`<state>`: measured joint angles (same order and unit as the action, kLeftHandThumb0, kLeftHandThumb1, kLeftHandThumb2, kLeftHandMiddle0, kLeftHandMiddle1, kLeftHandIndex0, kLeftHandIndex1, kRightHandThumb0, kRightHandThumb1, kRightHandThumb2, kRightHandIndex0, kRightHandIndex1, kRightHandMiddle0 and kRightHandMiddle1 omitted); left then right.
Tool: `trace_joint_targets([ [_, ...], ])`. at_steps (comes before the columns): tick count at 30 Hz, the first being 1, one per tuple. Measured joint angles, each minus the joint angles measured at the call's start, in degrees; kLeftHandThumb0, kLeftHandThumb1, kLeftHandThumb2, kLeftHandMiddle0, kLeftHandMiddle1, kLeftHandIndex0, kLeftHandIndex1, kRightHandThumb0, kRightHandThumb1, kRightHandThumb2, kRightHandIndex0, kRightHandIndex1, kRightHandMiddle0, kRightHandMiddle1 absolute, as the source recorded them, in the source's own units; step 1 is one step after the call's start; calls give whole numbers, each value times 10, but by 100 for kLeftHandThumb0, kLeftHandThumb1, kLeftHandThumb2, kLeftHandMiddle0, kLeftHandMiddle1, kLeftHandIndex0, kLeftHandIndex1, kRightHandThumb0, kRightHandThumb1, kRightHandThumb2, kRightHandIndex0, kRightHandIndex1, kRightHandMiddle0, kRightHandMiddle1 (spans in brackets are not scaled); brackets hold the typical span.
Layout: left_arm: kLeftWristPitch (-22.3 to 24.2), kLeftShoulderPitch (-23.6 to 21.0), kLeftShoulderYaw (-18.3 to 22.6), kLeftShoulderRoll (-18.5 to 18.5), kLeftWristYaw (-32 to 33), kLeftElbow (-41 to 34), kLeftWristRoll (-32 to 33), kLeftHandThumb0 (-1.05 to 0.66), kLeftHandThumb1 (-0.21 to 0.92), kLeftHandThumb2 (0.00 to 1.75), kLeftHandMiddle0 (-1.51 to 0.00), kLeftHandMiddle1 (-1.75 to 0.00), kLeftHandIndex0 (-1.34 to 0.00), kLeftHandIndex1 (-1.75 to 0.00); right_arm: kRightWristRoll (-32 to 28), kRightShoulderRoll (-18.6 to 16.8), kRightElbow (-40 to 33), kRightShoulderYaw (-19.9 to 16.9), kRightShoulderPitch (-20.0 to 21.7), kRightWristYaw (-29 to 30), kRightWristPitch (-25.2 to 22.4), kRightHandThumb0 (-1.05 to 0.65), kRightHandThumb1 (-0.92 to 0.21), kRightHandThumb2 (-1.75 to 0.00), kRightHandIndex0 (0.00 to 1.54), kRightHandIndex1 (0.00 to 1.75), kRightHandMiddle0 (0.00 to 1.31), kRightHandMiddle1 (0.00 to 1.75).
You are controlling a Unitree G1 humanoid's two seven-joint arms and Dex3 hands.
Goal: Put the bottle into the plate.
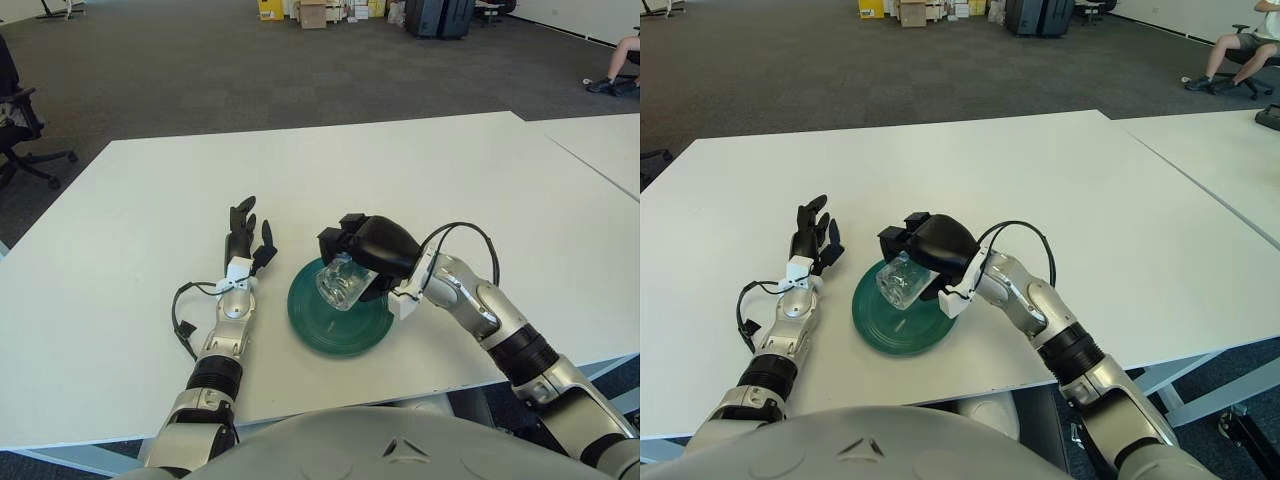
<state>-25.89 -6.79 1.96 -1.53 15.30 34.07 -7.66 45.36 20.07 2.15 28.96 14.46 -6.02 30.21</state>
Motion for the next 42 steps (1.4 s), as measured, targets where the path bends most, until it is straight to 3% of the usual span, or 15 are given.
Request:
trace_joint_targets([
  [15, 1, 0, 0, 5, 0, 0, 0, -72, 92, 85, -40, -1, 0, -81, 37, -15, 68, 26, 12, 42, 13, 0, -14, -149, 77, 163, 53, 175],
  [42, 1, 0, 2, 4, -4, 0, 4, -72, 92, 87, -40, -1, 0, -81, 55, -28, 81, 48, 15, 72, 14, 0, -13, -151, 77, 167, 53, 175],
])
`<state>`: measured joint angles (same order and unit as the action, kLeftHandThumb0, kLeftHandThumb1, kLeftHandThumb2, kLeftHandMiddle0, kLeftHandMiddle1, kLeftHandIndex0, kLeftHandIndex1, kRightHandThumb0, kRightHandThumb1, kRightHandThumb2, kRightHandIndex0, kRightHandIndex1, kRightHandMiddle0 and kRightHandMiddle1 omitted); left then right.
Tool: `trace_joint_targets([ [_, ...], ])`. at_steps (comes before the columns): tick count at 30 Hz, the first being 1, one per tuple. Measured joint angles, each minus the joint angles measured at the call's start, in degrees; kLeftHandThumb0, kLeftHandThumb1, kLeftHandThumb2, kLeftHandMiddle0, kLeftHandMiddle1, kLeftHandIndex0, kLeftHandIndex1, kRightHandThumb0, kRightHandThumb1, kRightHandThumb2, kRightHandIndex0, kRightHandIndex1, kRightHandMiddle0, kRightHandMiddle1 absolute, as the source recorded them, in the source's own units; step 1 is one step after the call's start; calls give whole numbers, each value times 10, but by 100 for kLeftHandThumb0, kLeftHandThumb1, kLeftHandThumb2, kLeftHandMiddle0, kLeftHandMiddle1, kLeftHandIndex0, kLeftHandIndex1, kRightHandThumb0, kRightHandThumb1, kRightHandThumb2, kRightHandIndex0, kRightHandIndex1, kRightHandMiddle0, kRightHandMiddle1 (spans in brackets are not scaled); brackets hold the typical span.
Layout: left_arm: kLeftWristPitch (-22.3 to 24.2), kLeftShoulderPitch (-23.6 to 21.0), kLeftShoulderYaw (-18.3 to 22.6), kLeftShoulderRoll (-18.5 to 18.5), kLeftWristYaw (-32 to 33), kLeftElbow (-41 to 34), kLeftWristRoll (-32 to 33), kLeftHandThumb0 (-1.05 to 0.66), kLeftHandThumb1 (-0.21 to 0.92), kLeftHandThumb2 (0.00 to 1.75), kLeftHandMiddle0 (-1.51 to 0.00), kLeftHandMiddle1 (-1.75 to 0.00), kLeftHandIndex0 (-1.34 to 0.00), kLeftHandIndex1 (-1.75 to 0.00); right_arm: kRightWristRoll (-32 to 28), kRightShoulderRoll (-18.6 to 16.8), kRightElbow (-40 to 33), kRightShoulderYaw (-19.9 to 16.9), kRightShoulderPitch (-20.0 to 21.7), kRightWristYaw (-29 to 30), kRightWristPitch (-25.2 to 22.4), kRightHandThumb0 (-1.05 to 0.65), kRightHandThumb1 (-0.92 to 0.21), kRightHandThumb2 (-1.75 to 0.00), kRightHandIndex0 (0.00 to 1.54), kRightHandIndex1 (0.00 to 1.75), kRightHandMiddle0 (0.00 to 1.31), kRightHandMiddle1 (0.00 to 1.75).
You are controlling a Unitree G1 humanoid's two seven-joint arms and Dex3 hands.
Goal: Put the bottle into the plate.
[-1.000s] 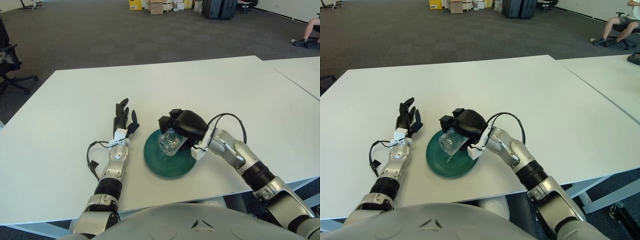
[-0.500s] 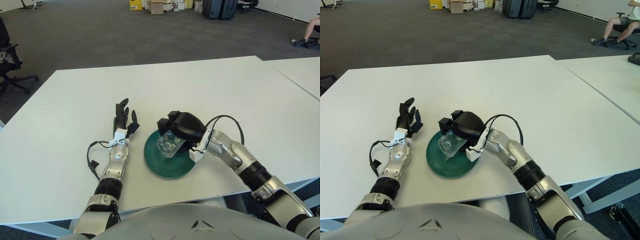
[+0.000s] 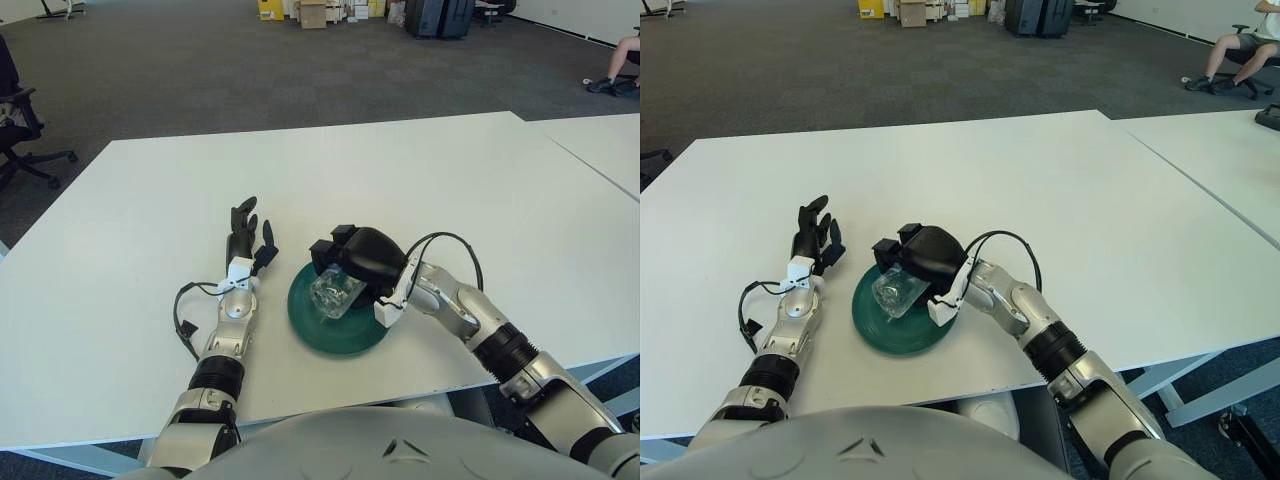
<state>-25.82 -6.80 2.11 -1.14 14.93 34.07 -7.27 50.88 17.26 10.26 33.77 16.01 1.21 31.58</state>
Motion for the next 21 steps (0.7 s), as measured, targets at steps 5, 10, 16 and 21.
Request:
trace_joint_targets([
  [5, 0, 0, 0, -1, 0, 0, 0, -72, 92, 86, -40, -1, 0, -81, 5, -1, 3, 6, 0, 14, 2, 0, -11, -154, 78, 169, 54, 175],
  [10, 0, 0, 1, -1, 0, 0, 0, -72, 92, 86, -40, -1, 0, -82, 18, -1, 7, 13, 0, 35, 6, 0, -9, -157, 79, 172, 55, 175],
  [16, 0, 0, 1, -1, 0, 0, 0, -72, 92, 86, -40, -1, 0, -82, 21, 0, 9, 17, 0, 44, 13, 0, -8, -159, 79, 173, 56, 175],
  [21, -3, 0, 1, -2, 0, 1, -1, -73, 92, 86, -40, -1, 0, -82, 21, 1, 9, 17, 0, 44, 14, 0, -8, -160, 79, 174, 56, 175],
])
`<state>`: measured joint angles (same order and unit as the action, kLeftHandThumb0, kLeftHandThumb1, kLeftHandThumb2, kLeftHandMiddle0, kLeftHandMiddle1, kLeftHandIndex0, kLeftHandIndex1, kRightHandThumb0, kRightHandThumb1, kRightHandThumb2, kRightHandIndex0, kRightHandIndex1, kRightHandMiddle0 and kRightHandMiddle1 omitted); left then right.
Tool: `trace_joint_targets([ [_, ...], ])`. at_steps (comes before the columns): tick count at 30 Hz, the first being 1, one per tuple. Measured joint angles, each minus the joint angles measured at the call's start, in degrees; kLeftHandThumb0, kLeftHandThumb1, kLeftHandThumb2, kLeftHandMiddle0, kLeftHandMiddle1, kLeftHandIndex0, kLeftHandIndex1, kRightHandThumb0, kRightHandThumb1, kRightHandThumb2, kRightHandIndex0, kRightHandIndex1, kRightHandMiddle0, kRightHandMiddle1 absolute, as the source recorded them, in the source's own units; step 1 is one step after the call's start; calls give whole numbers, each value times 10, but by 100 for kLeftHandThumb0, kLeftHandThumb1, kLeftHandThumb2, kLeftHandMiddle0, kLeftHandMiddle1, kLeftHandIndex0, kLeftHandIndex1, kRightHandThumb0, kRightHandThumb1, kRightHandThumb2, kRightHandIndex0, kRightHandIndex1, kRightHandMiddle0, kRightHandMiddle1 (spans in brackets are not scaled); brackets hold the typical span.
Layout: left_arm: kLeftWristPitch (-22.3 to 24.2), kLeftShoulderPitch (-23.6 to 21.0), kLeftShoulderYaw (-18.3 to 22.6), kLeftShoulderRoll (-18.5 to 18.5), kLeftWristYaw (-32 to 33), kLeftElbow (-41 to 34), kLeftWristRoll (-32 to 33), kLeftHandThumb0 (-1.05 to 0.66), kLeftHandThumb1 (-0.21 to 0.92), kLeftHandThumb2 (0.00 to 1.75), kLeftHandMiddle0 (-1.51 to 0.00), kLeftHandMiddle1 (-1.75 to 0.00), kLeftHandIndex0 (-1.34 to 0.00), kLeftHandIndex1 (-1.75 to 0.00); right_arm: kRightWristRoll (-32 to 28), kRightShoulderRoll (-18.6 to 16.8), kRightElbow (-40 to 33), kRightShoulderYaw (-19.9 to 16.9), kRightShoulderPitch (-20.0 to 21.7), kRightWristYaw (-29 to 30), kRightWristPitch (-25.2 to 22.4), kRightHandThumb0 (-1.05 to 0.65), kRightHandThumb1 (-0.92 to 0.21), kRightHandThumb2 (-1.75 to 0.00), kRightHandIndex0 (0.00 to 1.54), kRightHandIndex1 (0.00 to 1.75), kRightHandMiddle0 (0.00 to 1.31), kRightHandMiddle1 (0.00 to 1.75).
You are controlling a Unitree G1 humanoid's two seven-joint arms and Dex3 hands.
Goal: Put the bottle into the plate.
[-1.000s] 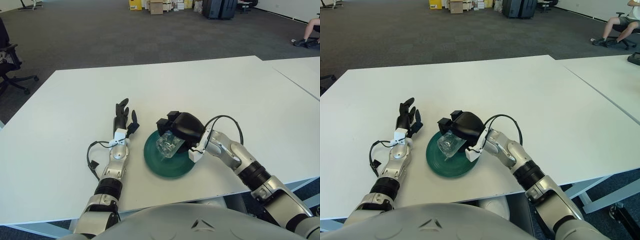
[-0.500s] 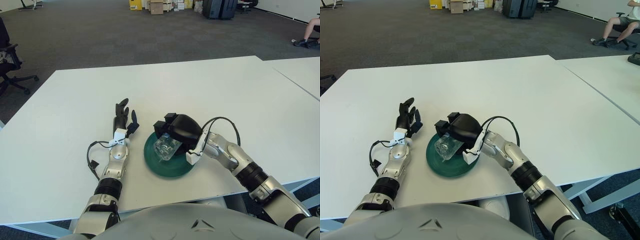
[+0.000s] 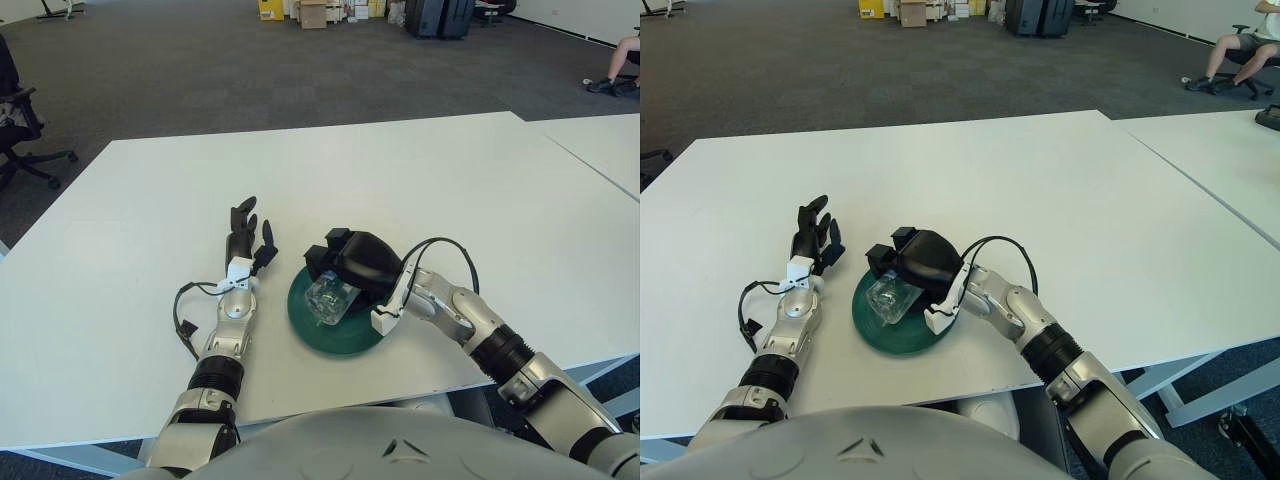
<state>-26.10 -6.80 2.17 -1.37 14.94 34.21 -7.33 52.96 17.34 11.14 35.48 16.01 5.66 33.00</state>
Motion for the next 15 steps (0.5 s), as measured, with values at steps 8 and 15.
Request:
trace_joint_targets([
  [8, -2, 0, 0, -4, 0, 3, -1, -73, 92, 86, -41, -1, 0, -83, 0, 2, 0, 1, 0, 0, 2, 0, -8, -159, 79, 173, 56, 175],
  [15, -11, 0, 0, -6, 2, 8, -3, -74, 92, 86, -41, -1, 0, -83, 0, 3, 0, 3, 0, 0, 9, 0, -8, -158, 80, 172, 55, 175],
])
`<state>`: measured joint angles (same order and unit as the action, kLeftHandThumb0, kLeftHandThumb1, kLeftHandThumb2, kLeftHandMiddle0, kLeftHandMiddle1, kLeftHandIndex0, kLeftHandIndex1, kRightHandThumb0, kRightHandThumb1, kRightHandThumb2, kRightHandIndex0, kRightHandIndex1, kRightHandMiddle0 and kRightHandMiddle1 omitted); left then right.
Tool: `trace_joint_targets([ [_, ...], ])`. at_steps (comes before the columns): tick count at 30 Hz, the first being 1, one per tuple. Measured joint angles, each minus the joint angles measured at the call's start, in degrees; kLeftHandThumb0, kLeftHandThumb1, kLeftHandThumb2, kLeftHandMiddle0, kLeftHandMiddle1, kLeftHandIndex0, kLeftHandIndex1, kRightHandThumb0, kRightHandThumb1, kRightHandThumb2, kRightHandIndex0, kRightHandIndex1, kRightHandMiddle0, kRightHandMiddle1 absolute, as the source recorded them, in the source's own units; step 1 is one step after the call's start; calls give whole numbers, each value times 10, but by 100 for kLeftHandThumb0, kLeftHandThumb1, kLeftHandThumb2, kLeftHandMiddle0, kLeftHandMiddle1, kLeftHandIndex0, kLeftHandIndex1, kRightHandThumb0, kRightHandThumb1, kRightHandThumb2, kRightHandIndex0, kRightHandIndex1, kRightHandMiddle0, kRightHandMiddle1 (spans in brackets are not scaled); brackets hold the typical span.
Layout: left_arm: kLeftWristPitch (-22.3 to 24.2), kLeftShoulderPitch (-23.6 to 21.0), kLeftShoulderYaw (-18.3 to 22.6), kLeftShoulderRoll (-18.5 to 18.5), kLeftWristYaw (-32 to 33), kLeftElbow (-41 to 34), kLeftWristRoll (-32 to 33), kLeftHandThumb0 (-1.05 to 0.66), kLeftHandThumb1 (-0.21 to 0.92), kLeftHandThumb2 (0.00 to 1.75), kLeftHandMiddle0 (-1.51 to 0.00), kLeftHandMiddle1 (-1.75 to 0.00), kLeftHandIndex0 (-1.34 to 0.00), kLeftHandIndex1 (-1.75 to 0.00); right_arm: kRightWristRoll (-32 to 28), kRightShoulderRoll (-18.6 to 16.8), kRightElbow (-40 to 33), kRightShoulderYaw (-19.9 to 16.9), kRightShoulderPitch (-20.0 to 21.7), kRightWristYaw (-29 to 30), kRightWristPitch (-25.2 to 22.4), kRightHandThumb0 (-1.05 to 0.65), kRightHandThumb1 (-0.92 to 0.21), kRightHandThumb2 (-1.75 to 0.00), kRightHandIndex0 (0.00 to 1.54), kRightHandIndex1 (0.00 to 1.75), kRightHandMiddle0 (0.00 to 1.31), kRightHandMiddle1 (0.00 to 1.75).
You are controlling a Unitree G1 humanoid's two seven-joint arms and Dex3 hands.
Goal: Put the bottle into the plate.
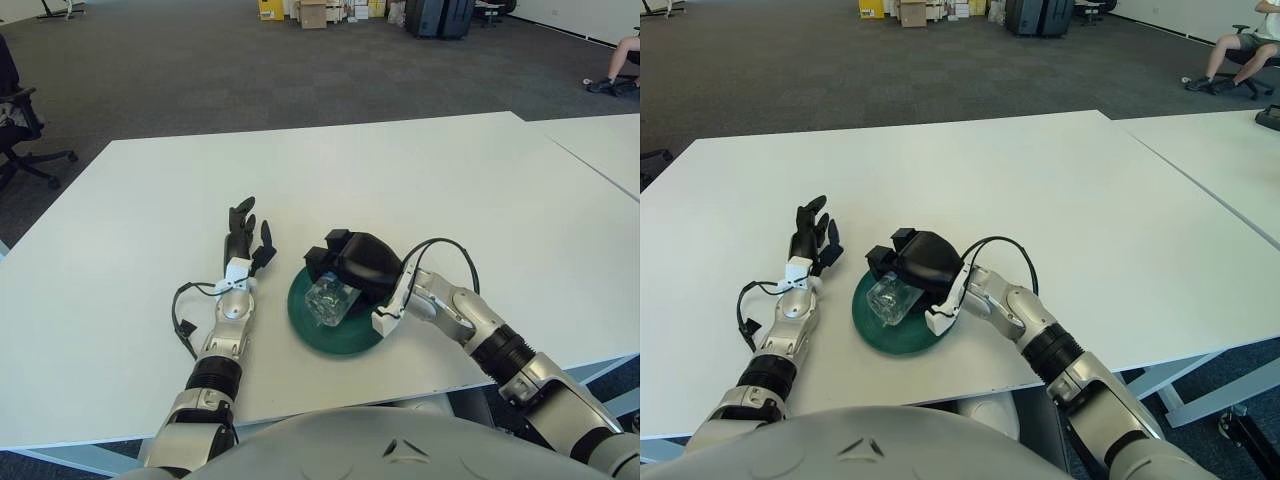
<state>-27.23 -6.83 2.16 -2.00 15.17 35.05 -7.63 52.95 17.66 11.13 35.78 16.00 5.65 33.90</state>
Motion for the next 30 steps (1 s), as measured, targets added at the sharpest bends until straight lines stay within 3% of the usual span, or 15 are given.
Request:
trace_joint_targets([
  [13, -12, -4, 0, 0, 2, 10, -5, -74, 92, 86, -39, 0, 0, -81, 0, 6, -6, 1, -3, 0, 6, 0, -8, -160, 79, 174, 56, 175],
  [15, -13, -5, 0, -1, 2, 11, -6, -75, 92, 86, -39, 0, 0, -82, 0, 11, -12, 1, -5, 1, 9, -1, -10, -153, 78, 174, 63, 160],
  [21, -14, -7, 0, -2, 2, 15, -6, -75, 92, 86, -39, 0, 0, -83, 8, 20, -30, 0, -13, 23, 19, -1, -16, -145, 73, 175, 57, 160],
  [24, -14, -8, 0, -2, 1, 16, -6, -74, 92, 86, -39, 0, 0, -84, 11, 23, -37, -1, -14, 35, 25, -28, -44, -114, 75, 175, 47, 170],
  [30, -14, -8, 0, -2, 0, 17, -5, -72, 92, 86, -40, -1, 0, -84, 20, 27, -43, -4, -14, 54, 35, -39, -64, -90, 67, 175, 37, 174],
])
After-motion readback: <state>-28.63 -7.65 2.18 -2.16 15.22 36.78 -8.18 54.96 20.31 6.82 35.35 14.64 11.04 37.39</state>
